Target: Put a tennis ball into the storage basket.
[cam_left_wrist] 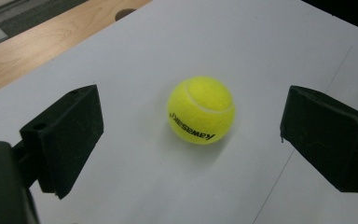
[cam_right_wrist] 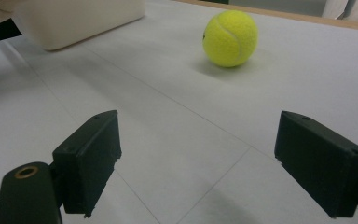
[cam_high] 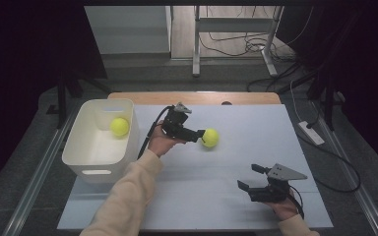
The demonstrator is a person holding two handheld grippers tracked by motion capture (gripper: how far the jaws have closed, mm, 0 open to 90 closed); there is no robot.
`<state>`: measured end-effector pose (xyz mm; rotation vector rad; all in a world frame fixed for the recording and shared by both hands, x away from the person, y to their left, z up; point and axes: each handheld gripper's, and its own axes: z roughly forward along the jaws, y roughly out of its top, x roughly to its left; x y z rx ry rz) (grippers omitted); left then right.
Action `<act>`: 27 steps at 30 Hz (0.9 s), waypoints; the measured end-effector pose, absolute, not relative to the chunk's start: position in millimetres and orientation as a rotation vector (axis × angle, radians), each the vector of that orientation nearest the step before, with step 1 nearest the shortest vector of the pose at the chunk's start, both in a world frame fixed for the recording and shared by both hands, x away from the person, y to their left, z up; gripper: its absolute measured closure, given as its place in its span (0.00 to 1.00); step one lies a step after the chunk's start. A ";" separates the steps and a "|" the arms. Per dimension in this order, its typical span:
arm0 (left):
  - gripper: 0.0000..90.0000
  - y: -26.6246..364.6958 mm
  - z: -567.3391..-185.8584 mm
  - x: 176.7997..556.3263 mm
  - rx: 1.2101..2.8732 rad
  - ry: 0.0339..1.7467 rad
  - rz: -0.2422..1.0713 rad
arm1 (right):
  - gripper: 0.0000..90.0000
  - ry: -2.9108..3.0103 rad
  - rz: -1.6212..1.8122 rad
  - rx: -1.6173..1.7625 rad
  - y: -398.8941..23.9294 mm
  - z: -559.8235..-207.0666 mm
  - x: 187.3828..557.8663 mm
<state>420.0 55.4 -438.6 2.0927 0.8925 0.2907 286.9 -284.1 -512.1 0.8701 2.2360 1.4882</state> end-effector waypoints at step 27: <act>0.07 37.1 -452.7 433.6 2.132 0.894 0.243 | 0.16 2.235 1.494 0.871 -283.3 -513.1 288.9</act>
